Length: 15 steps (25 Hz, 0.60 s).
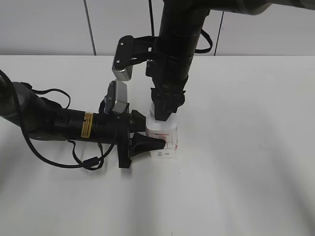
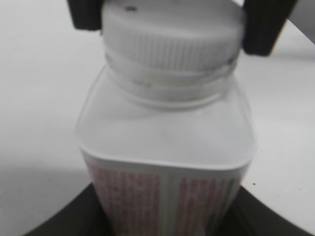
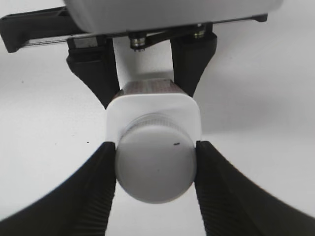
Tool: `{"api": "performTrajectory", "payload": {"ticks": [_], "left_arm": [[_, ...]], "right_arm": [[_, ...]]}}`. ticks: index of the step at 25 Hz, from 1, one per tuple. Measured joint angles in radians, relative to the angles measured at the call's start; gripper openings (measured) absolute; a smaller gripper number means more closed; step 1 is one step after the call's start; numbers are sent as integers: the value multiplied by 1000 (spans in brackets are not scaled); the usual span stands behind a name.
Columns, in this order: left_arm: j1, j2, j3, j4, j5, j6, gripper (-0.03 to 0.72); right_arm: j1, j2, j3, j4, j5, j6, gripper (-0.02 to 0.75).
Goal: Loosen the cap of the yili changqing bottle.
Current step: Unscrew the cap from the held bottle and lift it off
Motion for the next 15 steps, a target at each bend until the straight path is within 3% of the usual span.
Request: {"api": "performTrajectory", "payload": {"ticks": [8, 15], "left_arm": [[0, 0, 0, 1, 0, 1, 334], [0, 0, 0, 1, 0, 0, 334]], "right_arm": [[0, 0, 0, 4, 0, -16, 392], [1, 0, 0, 38, -6, -23, 494]]}}
